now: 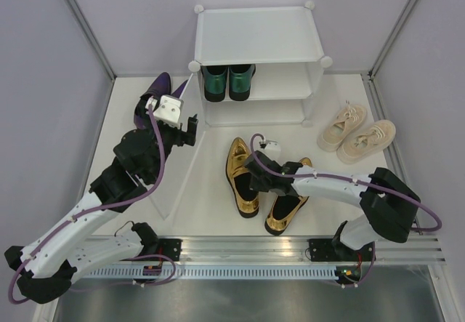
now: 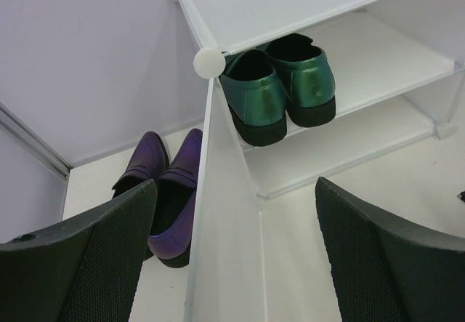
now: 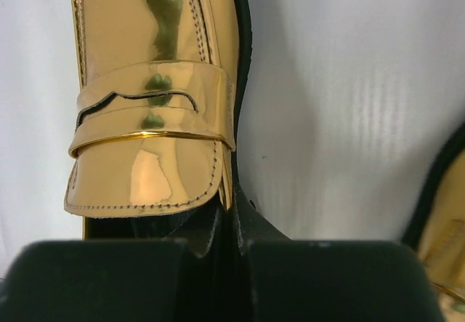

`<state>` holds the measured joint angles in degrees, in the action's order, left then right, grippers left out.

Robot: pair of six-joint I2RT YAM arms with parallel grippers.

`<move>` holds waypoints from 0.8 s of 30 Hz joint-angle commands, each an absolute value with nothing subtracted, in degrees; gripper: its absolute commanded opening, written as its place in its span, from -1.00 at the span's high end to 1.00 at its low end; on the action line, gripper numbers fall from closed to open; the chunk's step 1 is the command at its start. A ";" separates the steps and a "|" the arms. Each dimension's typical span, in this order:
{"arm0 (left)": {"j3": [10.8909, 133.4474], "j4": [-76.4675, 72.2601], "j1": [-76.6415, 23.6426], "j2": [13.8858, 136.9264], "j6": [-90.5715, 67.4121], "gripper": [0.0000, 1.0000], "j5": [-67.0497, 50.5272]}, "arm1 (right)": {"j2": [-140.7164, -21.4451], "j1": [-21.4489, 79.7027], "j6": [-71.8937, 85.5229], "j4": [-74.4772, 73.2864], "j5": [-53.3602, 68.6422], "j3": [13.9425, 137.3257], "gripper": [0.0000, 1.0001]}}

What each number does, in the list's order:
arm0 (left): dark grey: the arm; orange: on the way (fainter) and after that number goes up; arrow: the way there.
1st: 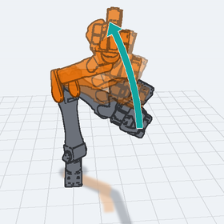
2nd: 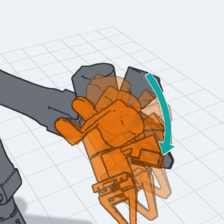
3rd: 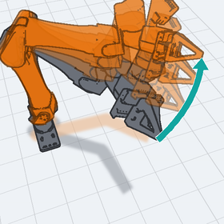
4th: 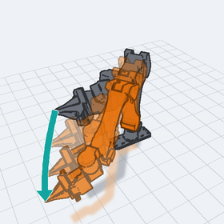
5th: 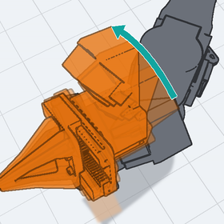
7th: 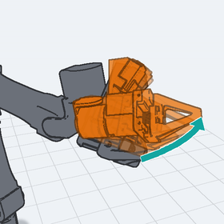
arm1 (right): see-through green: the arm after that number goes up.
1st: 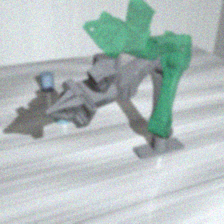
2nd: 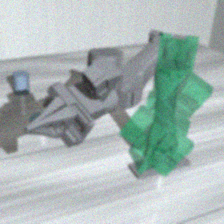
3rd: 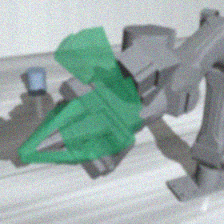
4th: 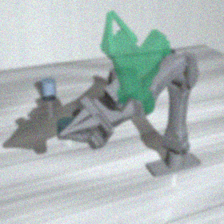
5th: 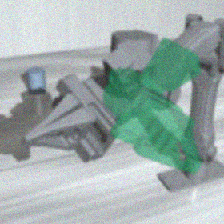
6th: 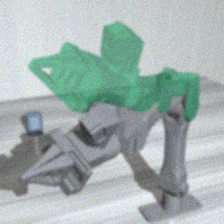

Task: Place and organize the shoes in the shoe cabinet
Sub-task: Pick up the shoe from the center of the board.

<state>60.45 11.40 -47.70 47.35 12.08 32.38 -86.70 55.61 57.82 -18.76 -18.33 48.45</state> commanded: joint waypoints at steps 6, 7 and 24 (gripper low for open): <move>59.68 8.97 -47.55 46.76 13.27 -0.84 32.25 | -71.12 46.77 52.21 -22.31 -21.44 51.85 0.99; 59.76 8.96 -47.55 46.50 13.18 -0.83 32.17 | -69.02 45.97 50.55 -22.85 -21.53 52.64 0.99; 61.34 10.10 -47.20 47.45 15.38 -0.89 33.04 | -70.56 28.66 40.43 -22.15 -16.00 66.60 0.99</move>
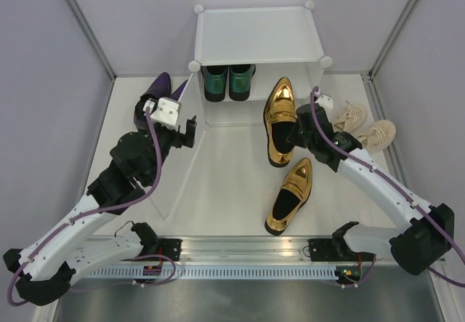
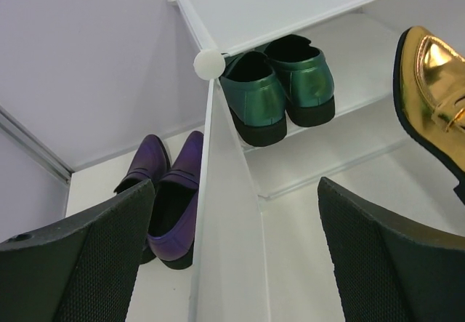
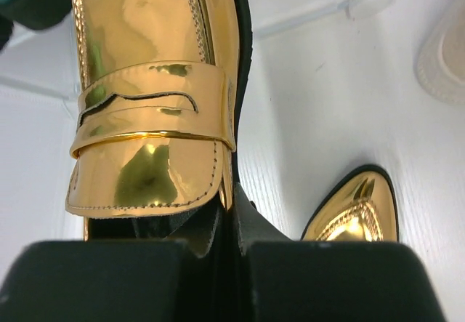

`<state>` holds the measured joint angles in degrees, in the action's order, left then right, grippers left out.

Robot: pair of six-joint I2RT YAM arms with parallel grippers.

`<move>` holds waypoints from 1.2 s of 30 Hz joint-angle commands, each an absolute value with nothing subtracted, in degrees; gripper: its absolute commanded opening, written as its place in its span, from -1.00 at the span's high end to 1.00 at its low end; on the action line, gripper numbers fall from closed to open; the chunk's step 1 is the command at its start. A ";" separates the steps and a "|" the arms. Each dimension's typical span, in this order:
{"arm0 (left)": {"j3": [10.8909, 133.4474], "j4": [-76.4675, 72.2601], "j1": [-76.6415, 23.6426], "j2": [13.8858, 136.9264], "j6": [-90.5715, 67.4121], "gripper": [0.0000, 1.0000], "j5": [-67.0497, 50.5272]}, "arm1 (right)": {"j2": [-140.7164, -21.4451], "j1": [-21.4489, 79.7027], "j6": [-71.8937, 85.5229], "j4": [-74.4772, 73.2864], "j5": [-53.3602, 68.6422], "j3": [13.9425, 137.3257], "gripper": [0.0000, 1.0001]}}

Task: Place and organize the shoes in the shoe cabinet
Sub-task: Pick up the shoe from the center of the board, then place the shoe in the shoe cabinet.

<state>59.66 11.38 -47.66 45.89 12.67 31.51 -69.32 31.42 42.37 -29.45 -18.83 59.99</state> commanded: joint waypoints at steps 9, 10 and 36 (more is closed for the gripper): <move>72.49 23.63 -38.94 52.90 9.85 -0.99 27.18 | -80.31 20.31 36.74 -20.83 -4.58 77.76 0.99; 73.55 27.21 -37.98 53.87 8.36 -0.99 26.64 | -81.29 19.95 36.48 -21.00 -4.14 78.83 0.99; 68.38 40.87 -30.15 53.44 0.97 -0.58 10.11 | -100.01 15.29 31.38 -21.09 -1.32 99.66 0.99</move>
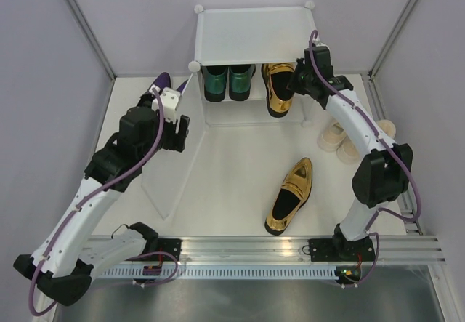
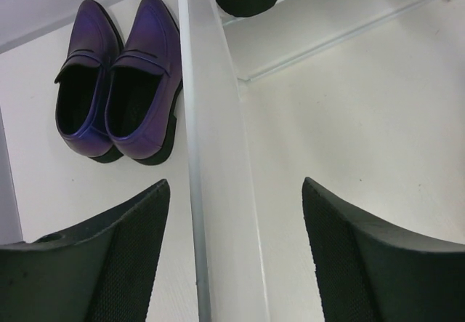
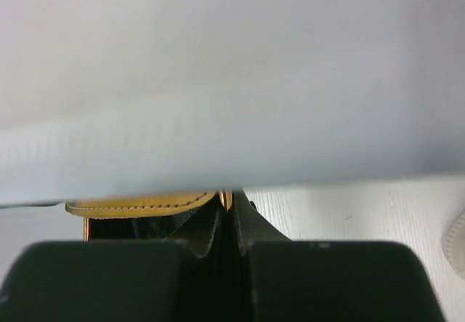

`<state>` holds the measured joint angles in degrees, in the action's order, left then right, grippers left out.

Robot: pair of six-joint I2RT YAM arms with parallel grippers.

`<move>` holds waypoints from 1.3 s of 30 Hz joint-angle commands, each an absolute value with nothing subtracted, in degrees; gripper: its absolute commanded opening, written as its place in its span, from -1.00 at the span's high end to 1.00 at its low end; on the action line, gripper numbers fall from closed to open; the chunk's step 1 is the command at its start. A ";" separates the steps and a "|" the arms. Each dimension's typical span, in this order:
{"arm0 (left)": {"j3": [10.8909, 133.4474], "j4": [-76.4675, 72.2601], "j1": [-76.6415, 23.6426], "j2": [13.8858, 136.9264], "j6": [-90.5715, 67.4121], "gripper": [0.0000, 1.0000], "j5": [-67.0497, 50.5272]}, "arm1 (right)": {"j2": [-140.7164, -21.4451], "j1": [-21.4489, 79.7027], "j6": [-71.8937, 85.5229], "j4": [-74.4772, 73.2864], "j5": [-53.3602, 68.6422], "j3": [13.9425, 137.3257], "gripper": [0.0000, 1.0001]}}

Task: Place and organize the shoes in the shoe cabinet
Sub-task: Place the shoe in the shoe cabinet.

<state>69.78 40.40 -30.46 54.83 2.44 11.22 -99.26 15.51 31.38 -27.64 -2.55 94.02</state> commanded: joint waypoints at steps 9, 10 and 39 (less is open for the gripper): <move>66.27 39.03 -30.15 50.45 1.84 -0.08 11.87 | -103.79 15.12 33.22 -19.86 -3.16 102.83 0.99; 66.10 38.85 -30.15 50.19 1.93 -0.01 11.78 | -104.06 15.20 33.31 -19.86 -3.34 103.01 0.99; 57.75 29.45 -30.23 45.09 3.43 0.74 13.98 | -98.26 16.87 33.31 -10.99 -5.18 87.98 0.87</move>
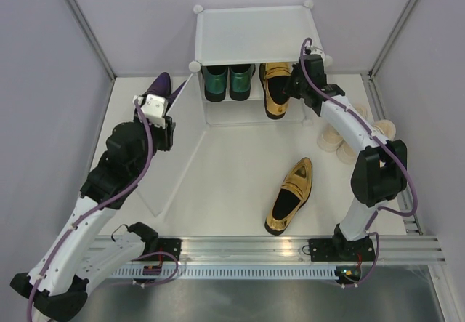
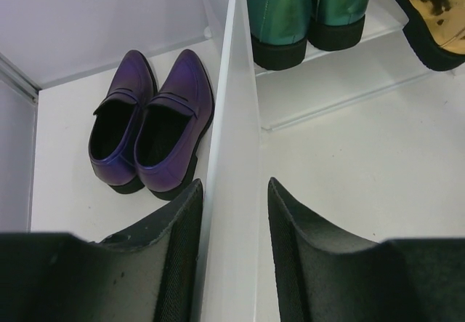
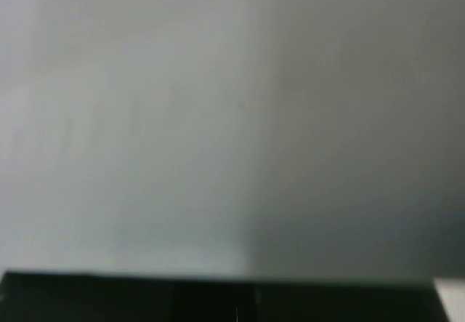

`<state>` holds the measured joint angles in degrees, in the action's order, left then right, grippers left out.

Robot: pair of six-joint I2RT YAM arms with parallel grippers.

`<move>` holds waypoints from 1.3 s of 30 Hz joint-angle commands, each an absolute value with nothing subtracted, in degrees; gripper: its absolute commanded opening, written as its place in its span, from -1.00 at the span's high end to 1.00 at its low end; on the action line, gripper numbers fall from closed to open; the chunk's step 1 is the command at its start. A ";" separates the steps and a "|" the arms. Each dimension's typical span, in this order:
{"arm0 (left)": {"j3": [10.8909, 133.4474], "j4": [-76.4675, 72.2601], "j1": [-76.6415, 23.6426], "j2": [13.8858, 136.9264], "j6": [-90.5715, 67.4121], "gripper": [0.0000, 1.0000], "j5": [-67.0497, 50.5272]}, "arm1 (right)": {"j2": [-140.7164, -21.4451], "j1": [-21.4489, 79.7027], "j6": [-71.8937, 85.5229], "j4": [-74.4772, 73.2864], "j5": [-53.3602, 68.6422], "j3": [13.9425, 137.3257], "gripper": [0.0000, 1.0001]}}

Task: Place and organize the shoes in the shoe cabinet
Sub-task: Place the shoe in the shoe cabinet.

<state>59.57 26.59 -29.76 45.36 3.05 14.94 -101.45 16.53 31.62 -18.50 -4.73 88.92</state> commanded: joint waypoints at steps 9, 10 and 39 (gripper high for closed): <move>56.51 28.57 -30.23 44.03 3.52 0.85 13.54 | -99.75 16.88 35.33 -8.26 -6.77 87.63 0.74; 56.43 28.56 -30.23 43.95 3.52 0.86 13.54 | -99.76 16.88 35.33 -8.17 -6.85 87.71 0.67; 55.55 27.95 -30.32 42.36 3.25 0.95 13.71 | -92.55 16.70 34.98 -11.95 -5.01 90.08 -0.05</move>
<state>57.21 23.59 -29.76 42.41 2.98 14.79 -95.33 16.97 34.57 -13.63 -6.02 87.39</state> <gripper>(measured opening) 0.116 0.521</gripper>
